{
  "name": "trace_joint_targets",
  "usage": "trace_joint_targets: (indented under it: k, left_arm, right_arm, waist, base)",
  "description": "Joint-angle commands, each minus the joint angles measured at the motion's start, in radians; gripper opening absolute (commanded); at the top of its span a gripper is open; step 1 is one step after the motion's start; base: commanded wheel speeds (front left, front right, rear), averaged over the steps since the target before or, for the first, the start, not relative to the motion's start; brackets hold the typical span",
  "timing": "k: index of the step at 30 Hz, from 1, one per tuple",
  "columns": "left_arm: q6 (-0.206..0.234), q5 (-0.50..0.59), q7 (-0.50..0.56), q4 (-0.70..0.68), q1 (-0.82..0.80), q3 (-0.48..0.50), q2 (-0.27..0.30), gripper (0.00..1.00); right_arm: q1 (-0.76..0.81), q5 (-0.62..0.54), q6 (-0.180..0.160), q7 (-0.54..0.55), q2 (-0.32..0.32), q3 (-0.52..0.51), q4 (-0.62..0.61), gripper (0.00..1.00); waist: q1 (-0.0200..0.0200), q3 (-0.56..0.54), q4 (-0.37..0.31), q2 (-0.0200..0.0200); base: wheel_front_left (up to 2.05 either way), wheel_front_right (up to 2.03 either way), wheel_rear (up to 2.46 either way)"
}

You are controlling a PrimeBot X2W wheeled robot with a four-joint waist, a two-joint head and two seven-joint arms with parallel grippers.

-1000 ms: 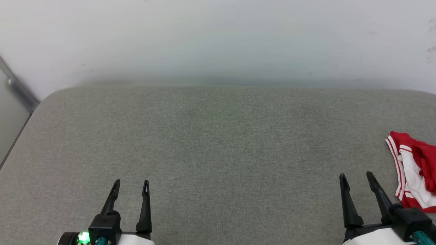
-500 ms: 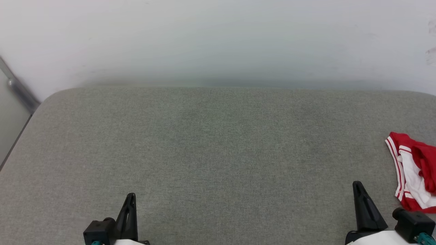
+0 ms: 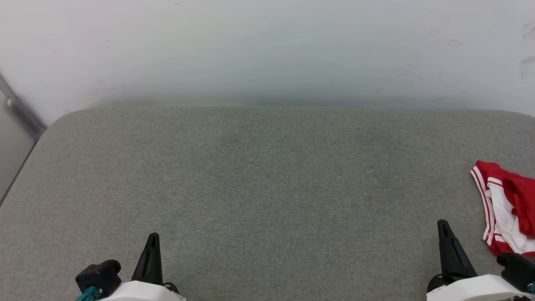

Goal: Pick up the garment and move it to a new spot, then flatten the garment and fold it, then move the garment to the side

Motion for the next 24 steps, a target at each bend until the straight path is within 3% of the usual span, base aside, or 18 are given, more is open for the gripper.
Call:
trace_joint_targets:
  k: [1,24]
  left_arm:
    - [-0.007,-0.037,0.007,-0.007,-0.028,0.008,0.001,0.0]
    - [-0.045,-0.412,0.096,0.028,-0.08,0.045,0.0,0.0]
  right_arm:
    - [-0.031,0.038,0.0,0.008,-0.005,-0.003,-0.01,0.0]
    - [-0.082,0.394,0.0,0.095,-0.007,-0.018,0.021,0.0]
  waist:
    - [0.0,0.0,-0.001,0.0]
    - [0.0,0.003,-0.014,0.0]
  base:
    - [0.0,0.0,0.0]
    - [0.0,0.0,0.0]
